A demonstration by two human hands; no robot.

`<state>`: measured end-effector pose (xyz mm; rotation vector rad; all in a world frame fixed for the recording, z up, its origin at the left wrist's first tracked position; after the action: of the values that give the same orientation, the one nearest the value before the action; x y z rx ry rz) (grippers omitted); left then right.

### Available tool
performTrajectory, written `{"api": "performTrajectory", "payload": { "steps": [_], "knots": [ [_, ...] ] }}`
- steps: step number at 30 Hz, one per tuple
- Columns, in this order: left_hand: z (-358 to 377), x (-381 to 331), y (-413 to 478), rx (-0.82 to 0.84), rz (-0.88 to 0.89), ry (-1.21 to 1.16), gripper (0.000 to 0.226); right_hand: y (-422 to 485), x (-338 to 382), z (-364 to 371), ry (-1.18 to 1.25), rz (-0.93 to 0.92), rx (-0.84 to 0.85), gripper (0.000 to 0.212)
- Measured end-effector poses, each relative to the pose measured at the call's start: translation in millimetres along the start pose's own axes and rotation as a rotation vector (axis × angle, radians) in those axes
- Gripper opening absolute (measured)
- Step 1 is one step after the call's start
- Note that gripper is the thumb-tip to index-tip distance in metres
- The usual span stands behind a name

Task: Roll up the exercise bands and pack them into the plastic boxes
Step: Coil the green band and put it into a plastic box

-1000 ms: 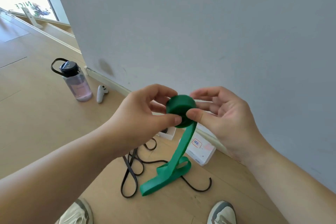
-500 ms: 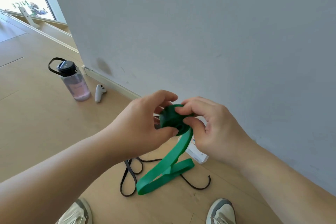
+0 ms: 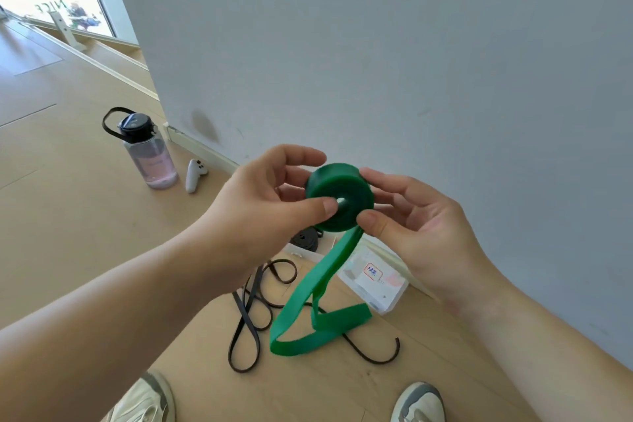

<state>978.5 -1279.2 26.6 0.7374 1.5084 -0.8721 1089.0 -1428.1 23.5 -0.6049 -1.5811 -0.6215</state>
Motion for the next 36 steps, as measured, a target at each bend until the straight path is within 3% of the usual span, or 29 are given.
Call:
{"api": "performTrajectory", "payload": {
  "steps": [2,4,6,9,12,15,18,20,24,27,29,32,36],
  "knots": [
    [7,8,-4,0.032,-0.085,-0.228,0.041,-2,1,4,0.081,-0.001,0.007,0.045],
    [12,15,-5,0.040,-0.138,-0.232,0.038,-4,5,4,-0.005,-0.054,0.013,0.045],
    [6,15,-1,0.016,-0.051,0.117,0.039,-5,8,4,-0.259,-0.115,0.041,0.046],
    [11,1,-4,0.067,0.203,0.668,0.063,-9,13,18,-0.657,-0.224,0.157,0.049],
    [24,-1,-9,0.168,0.293,0.793,0.066,-14,15,30,-0.854,-0.311,0.243,0.052],
    [16,-1,-3,0.128,0.213,0.623,0.056,-12,16,23,-0.773,-0.277,0.195,0.044],
    [11,0,0,0.089,0.152,0.476,0.049,-6,10,2,-0.351,-0.078,0.043,0.036],
    [8,0,0,0.050,0.129,0.348,0.045,-4,10,-5,-0.167,-0.050,-0.015,0.034],
    [8,-2,-2,0.043,0.113,-0.042,0.048,-5,11,-6,-0.018,-0.067,-0.067,0.039],
    [13,2,-4,0.061,0.112,-0.117,0.041,-7,12,-11,0.000,-0.100,-0.136,0.033],
    [14,5,-4,0.041,0.150,0.079,0.033,-7,13,-10,-0.153,-0.135,-0.106,0.031],
    [15,0,-5,-0.005,0.302,0.565,0.035,-7,18,0,-0.497,-0.261,-0.021,0.035],
    [23,-3,-6,0.078,0.355,0.717,0.042,-11,24,12,-0.691,-0.439,0.080,0.035]
  ]
}}
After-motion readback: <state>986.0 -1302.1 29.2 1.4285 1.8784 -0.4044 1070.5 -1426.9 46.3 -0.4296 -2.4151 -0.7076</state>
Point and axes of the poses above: each hand's wrist, its own y-axis towards the middle knuckle, its own z-axis out of the palm, x = y × z, the point moved 8 cm from there along y, towards the middle knuckle, and after that the axes turned 1 degree about y, right-handed, at the moved point
